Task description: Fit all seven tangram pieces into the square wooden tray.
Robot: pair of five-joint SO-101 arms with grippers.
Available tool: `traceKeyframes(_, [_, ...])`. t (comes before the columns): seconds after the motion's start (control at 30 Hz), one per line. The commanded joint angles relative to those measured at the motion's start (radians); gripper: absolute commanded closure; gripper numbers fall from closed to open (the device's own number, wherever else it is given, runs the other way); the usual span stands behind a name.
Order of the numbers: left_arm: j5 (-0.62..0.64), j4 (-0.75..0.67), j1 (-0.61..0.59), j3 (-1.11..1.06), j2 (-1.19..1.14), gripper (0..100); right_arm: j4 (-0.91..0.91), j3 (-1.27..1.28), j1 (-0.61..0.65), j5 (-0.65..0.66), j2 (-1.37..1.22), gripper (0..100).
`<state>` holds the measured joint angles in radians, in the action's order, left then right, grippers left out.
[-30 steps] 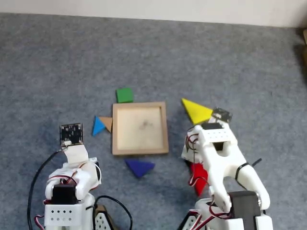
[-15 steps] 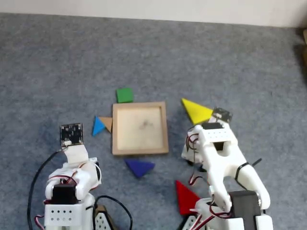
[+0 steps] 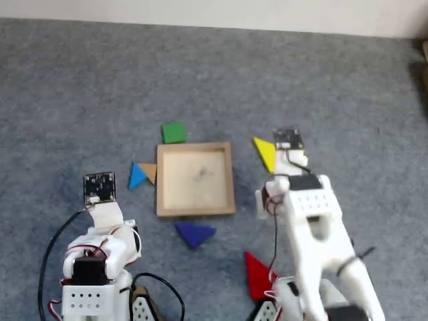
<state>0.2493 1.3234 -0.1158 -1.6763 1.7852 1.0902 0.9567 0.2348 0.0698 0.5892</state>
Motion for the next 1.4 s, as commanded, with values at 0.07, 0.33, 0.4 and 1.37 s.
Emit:
traceKeyframes(0.07, [0.002, 0.002, 0.018, -0.019, 0.051, 100, 0.147, 0.091, 0.117, 0.201, 0.288, 99.5])
traceKeyframes(0.33, [0.002, 0.002, 0.018, -0.019, 0.051, 100, 0.234, 0.114, 0.177, 0.201, 0.295, 87.2])
traceKeyframes(0.4, [0.002, 0.002, 0.018, -0.019, 0.051, 100, 0.237, 0.111, 0.179, 0.201, 0.252, 78.8])
traceKeyframes(1.37, [0.002, 0.002, 0.018, -0.019, 0.051, 100, 0.067, 0.111, 0.306, 0.206, -0.259, 68.0])
